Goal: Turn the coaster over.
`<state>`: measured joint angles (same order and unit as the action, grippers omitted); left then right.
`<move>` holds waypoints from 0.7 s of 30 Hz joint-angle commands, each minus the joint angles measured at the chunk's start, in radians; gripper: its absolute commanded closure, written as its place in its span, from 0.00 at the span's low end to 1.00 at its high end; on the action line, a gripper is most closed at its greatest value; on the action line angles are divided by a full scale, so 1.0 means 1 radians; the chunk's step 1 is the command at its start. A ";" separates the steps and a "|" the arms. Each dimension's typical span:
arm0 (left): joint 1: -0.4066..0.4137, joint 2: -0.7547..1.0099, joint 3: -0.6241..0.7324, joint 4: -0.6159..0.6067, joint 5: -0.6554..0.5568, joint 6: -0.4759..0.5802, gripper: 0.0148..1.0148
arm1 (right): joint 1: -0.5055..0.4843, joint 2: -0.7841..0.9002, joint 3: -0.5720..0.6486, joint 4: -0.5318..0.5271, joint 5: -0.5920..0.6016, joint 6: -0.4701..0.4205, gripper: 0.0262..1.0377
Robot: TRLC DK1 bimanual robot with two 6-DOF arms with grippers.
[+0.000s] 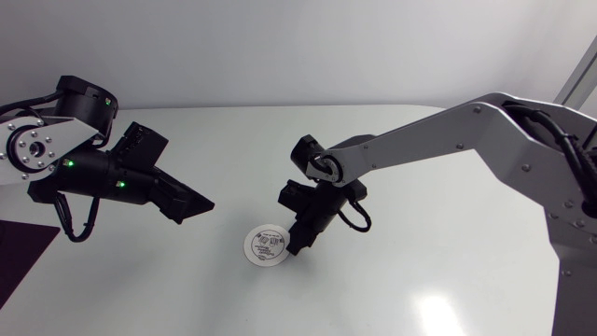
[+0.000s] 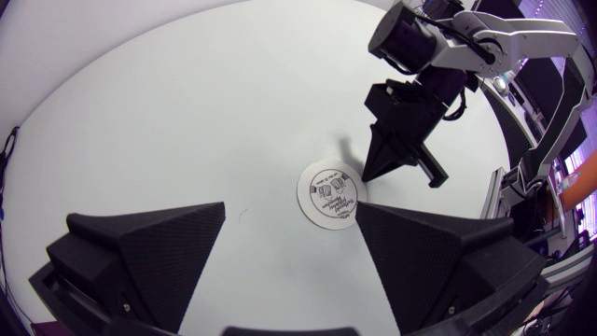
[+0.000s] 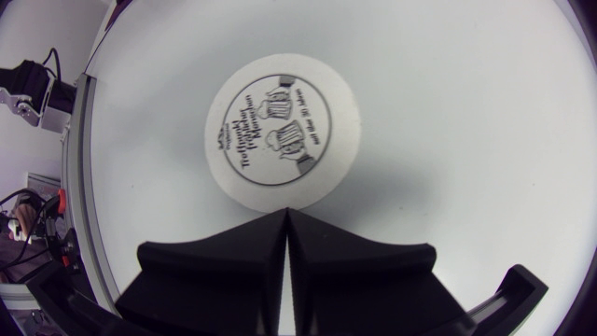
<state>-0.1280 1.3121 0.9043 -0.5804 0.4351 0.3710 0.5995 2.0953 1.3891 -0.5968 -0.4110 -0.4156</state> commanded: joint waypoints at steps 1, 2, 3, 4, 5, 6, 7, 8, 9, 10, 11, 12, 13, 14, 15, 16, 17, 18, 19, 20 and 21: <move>0.004 0.016 0.024 -0.009 0.008 -0.021 0.03 | -0.035 0.057 0.037 -0.020 0.012 -0.025 0.98; 0.001 0.016 0.025 -0.009 0.008 -0.023 0.03 | -0.037 0.057 0.047 -0.023 0.012 -0.025 0.98; -0.001 0.018 0.027 -0.009 0.008 -0.023 0.03 | -0.033 0.046 0.051 -0.031 0.012 -0.023 0.98; -0.002 0.016 0.027 -0.009 0.008 -0.023 0.03 | -0.026 0.032 0.051 -0.032 0.011 -0.020 0.98; -0.002 0.016 0.027 -0.010 0.008 -0.024 0.03 | -0.012 0.012 0.051 -0.035 0.011 -0.015 0.98; -0.002 0.016 0.030 -0.010 0.008 -0.024 0.03 | 0.002 -0.006 0.053 -0.038 0.011 -0.009 0.98; -0.002 0.016 0.030 -0.010 0.008 -0.024 0.03 | 0.019 -0.020 0.057 -0.040 0.011 -0.005 0.98; -0.002 0.016 0.030 -0.010 0.008 -0.024 0.03 | 0.033 -0.024 0.065 -0.051 0.011 0.000 0.98; -0.004 0.016 0.028 -0.009 0.008 -0.026 0.03 | 0.049 -0.027 0.074 -0.058 0.011 0.003 0.98; -0.005 0.018 0.027 -0.009 0.008 -0.026 0.03 | 0.065 -0.026 0.083 -0.061 0.011 0.008 0.98; -0.009 0.018 0.027 -0.009 0.008 -0.026 0.03 | 0.077 -0.021 0.091 -0.061 0.011 0.011 0.98; -0.010 0.019 0.025 -0.009 0.008 -0.027 0.03 | 0.089 -0.012 0.097 -0.063 0.011 0.012 0.98; -0.012 0.019 0.024 -0.009 0.008 -0.027 0.03 | 0.098 -0.001 0.102 -0.061 0.009 0.014 0.98; -0.015 0.019 0.022 -0.009 0.008 -0.029 0.03 | 0.106 0.016 0.105 -0.061 0.009 0.012 0.98; -0.015 0.019 0.022 -0.009 0.008 -0.029 0.03 | 0.109 0.031 0.108 -0.058 0.009 0.012 0.98; -0.015 0.019 0.022 -0.009 0.008 -0.030 0.03 | 0.109 0.049 0.111 -0.055 0.009 0.012 0.98; -0.015 0.019 0.022 -0.009 0.008 -0.032 0.03 | 0.106 0.066 0.113 -0.054 0.009 0.009 0.98; -0.015 0.018 0.022 -0.010 0.008 -0.030 0.03 | 0.100 0.072 0.116 -0.057 0.006 0.008 0.98; -0.015 0.018 0.022 -0.010 0.008 -0.030 0.03 | 0.091 0.072 0.114 -0.054 0.006 0.006 0.98; -0.013 0.016 0.024 -0.010 0.008 -0.030 0.03 | 0.083 0.074 0.114 -0.054 0.006 0.005 0.98; -0.013 0.016 0.024 -0.010 0.008 -0.030 0.03 | 0.077 0.077 0.116 -0.060 0.006 0.005 0.98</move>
<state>-0.1375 1.3144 0.9054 -0.5804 0.4351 0.3645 0.6926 2.1384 1.4990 -0.6415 -0.4011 -0.4156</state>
